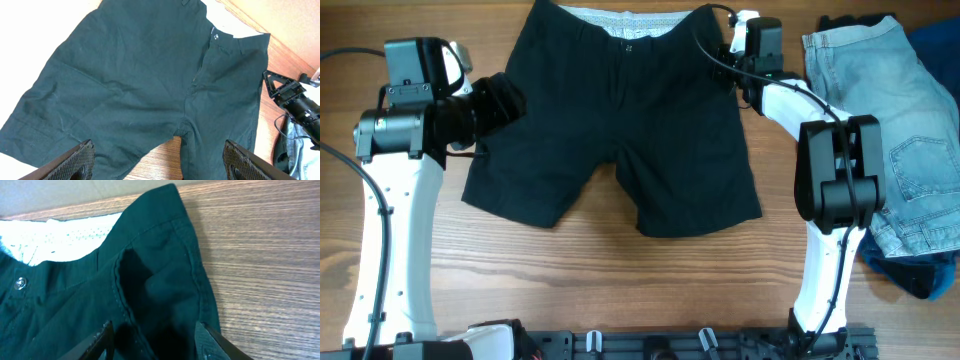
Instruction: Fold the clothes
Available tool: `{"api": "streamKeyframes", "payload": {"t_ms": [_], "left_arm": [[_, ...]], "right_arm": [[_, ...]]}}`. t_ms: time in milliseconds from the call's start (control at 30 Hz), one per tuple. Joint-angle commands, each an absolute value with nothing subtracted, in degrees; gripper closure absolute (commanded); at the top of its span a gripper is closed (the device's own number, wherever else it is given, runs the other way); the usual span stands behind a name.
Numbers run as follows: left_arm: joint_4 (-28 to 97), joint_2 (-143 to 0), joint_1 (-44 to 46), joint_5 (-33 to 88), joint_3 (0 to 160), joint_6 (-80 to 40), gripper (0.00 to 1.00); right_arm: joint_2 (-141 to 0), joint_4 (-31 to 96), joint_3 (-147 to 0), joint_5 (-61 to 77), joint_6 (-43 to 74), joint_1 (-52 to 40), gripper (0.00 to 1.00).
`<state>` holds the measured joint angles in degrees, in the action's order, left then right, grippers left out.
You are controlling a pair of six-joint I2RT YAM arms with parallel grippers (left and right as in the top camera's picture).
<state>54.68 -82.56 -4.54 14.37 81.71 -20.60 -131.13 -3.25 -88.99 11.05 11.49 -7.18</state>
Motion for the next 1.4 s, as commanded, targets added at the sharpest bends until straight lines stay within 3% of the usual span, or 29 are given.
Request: {"api": "streamKeyframes", "payload": {"t_ms": [0,167,267,400,467,500,533,600,700,1300,1333,1367], "left_arm": [[54.7,-82.8,-4.2,13.4,81.6,-19.9,0.19],[54.7,-82.8,-4.2,13.4,81.6,-19.9,0.19],[54.7,-82.8,-4.2,13.4,81.6,-19.9,0.2],[54.7,-82.8,-4.2,13.4,81.6,-19.9,0.21],[54.8,-82.8,-4.2,13.4,81.6,-19.9,0.22],[54.7,-82.8,-4.2,13.4,81.6,-20.0,0.22],[54.7,-82.8,-4.2,13.4,81.6,-20.2,0.24],[54.7,-82.8,-4.2,13.4,81.6,-21.3,0.24],[54.7,-82.8,-4.2,13.4,81.6,-21.7,0.25],[54.7,-85.3,1.8,12.2,81.6,-22.1,0.28],[54.7,-86.0,2.8,11.3,81.6,-22.1,0.28],[54.8,-86.4,3.4,10.8,81.6,-22.1,0.28]], "right_arm": [[-133.8,-2.7,-90.3,15.2,11.7,-7.3,0.49],[-134.1,-2.3,-90.3,16.4,10.1,-7.3,0.49],[-134.2,-2.6,-90.3,16.4,9.0,-7.3,0.34],[-134.8,-3.6,-90.3,16.2,9.0,-7.3,0.31],[-135.5,-3.4,-90.3,16.9,9.1,-7.5,0.41],[-135.6,-2.9,-90.3,16.9,9.1,-7.5,0.52],[-135.6,-2.2,-90.3,16.8,9.2,-7.6,0.72],[-135.4,-1.2,-90.3,16.7,9.1,-7.5,0.89],[-134.9,1.0,-90.3,16.4,9.2,-6.5,0.96],[-121.4,40.6,-91.3,-7.3,25.9,2.7,0.96],[-121.4,41.2,-91.3,-7.3,25.8,2.6,0.88],[-121.1,41.6,-91.3,-7.3,25.4,2.6,0.67]]}}
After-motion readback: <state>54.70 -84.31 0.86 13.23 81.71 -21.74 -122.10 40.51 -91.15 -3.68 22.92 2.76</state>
